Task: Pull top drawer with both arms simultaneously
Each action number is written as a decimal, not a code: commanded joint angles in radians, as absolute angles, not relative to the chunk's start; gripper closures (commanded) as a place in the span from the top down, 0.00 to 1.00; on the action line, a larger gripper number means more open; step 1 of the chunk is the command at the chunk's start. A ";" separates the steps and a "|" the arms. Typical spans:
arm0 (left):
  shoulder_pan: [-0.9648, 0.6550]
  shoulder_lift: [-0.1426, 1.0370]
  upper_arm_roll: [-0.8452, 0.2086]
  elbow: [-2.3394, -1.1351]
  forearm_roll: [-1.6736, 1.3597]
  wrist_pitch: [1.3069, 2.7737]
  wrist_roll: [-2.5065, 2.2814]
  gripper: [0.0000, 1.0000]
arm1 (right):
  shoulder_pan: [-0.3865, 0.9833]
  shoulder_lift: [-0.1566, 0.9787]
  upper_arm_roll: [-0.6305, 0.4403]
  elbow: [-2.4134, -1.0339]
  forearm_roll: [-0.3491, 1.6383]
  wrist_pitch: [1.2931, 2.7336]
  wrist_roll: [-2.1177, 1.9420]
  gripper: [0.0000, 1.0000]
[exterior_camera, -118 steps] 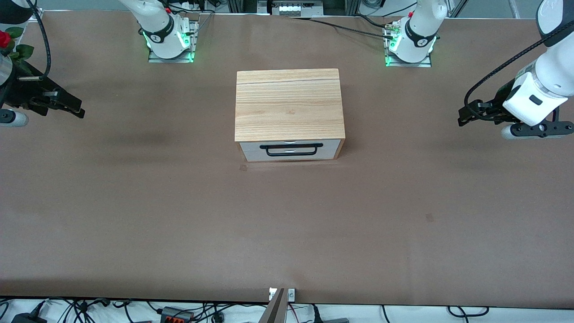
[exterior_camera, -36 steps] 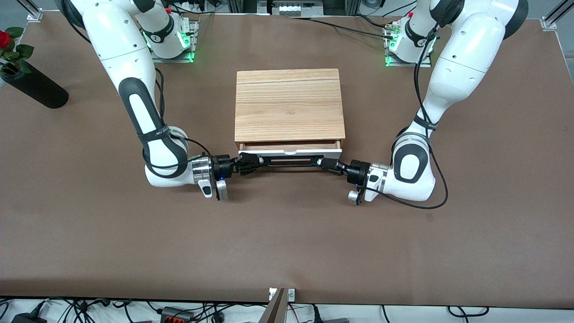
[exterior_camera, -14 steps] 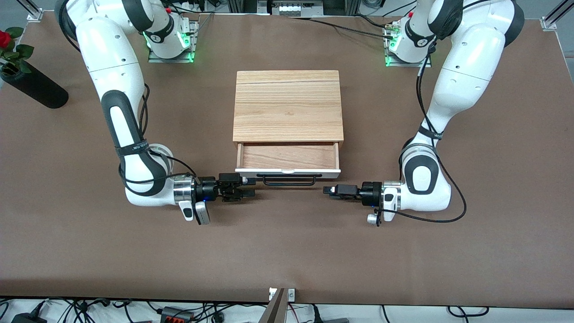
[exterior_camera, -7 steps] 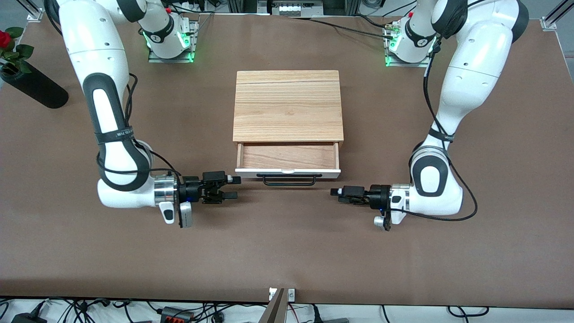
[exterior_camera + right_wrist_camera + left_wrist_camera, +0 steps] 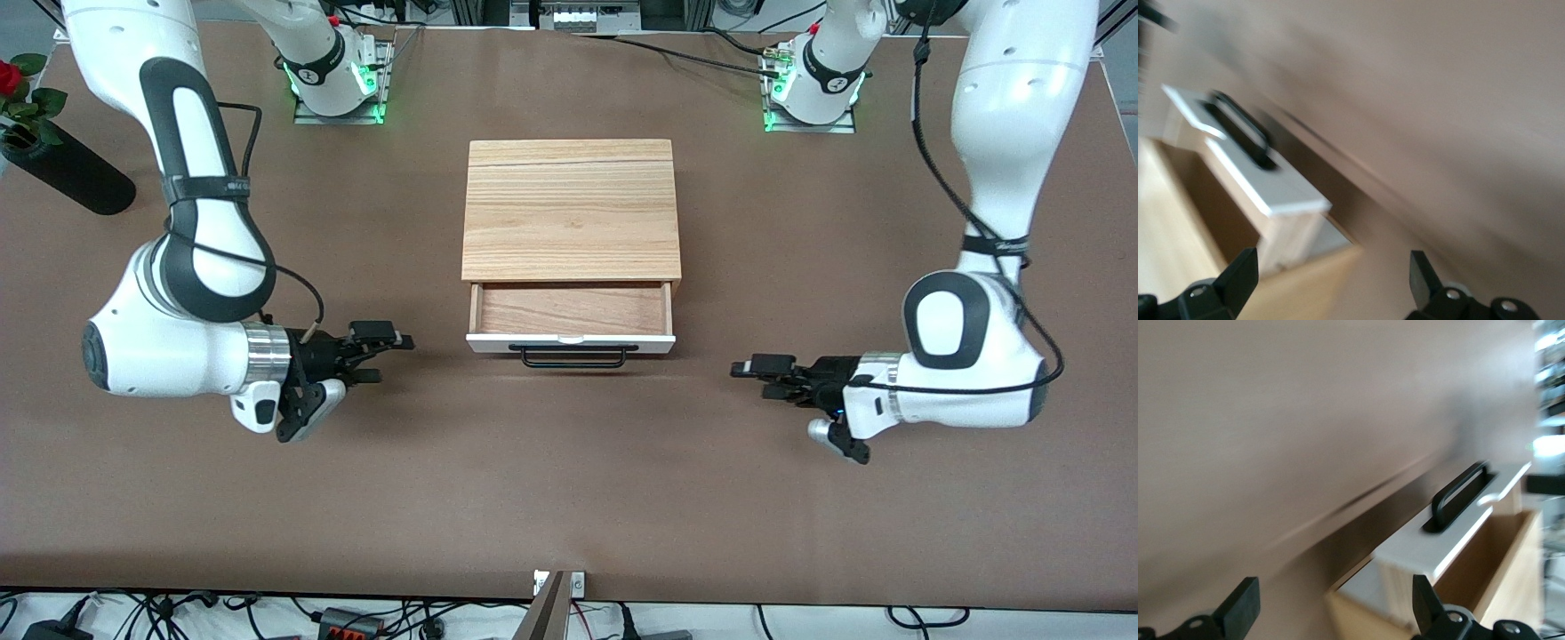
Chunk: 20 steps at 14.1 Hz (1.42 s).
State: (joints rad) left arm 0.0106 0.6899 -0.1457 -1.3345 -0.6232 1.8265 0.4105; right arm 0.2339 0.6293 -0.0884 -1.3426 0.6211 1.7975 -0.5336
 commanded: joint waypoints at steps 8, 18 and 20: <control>0.077 0.434 -0.114 -1.284 -0.159 1.563 0.084 1.00 | 0.252 0.430 -0.120 -1.364 -0.040 1.482 -0.184 1.00; 0.094 0.156 -0.130 -1.481 -0.054 1.540 -0.041 1.00 | 0.008 0.079 -0.036 -1.544 -0.049 1.457 -0.126 1.00; 0.097 0.002 -0.137 -1.721 -0.034 1.691 -0.040 1.00 | -0.034 -0.042 0.003 -1.734 -0.048 1.640 -0.060 1.00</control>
